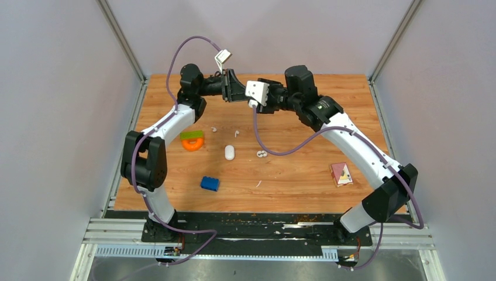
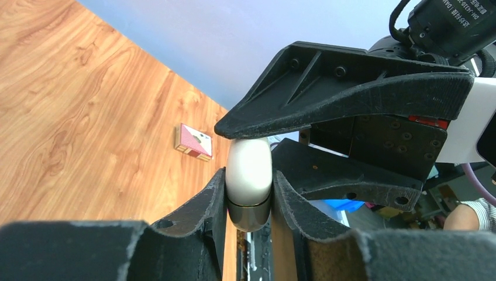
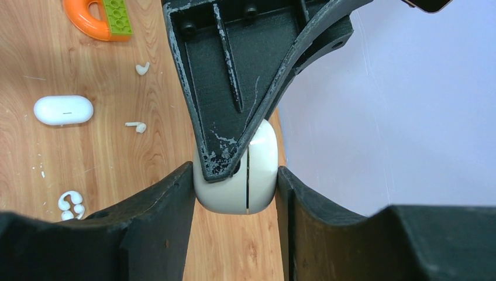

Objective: Insert the wireless bluetooth earbuds into the charging case
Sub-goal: Open the charging case.

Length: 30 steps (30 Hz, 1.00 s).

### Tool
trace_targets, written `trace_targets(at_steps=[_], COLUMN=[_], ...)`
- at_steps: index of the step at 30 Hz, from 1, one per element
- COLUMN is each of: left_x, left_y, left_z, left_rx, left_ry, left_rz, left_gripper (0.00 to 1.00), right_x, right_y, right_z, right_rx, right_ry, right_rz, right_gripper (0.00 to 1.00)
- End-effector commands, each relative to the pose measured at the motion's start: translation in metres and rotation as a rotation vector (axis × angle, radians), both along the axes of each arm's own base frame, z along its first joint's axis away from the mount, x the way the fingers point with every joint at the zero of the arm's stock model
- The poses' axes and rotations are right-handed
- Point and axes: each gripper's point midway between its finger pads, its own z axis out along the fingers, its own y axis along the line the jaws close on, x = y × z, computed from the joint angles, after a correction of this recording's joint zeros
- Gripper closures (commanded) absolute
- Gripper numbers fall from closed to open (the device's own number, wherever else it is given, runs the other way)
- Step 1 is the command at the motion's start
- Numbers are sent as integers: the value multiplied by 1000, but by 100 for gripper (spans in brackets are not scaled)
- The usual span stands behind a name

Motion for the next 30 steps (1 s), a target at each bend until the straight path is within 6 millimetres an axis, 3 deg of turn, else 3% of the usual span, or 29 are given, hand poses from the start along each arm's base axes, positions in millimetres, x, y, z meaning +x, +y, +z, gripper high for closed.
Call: trace_targets(at_steps=[1,5,8,13,15,17,19,21,25,30], left_x=[-1,-4,-9,-17,-12,-6,-14,-24,-51,-67], left_y=[1,1,3,9,12,17,19,18,13,4], left_z=[3,8,12,15,8,-1,-5,-7,-11,-28], left_rx=[-13,-18,-23,-36,5,86,132,134,70,49], left_ry=[-58,-100,-158,-333,-406,-512,-652,-728,-837,-824], left_rz=[-16,-25,-24,40,129,235,272,282,215,172], left_gripper=[78,97,100,100,100,100,100,99,98,95], right_x=[3,2,-10,-25,-33,-44,-53,-62,-61,-66], right_y=[3,-5,-19,-42,-45,-42,-40,-38,-32,-17], right_z=[22,9,0,2,12,7,2,-3,-10,-10], right_rx=[59,37,9,39,68,63,65,54,11,-34], right_ry=[-23,44,241,575,669,761,811,806,694,603], right_rz=[-10,-36,-7,36,70,108,141,177,174,180], right_gripper=[51,25,20,24,28,36,42,45,46,46])
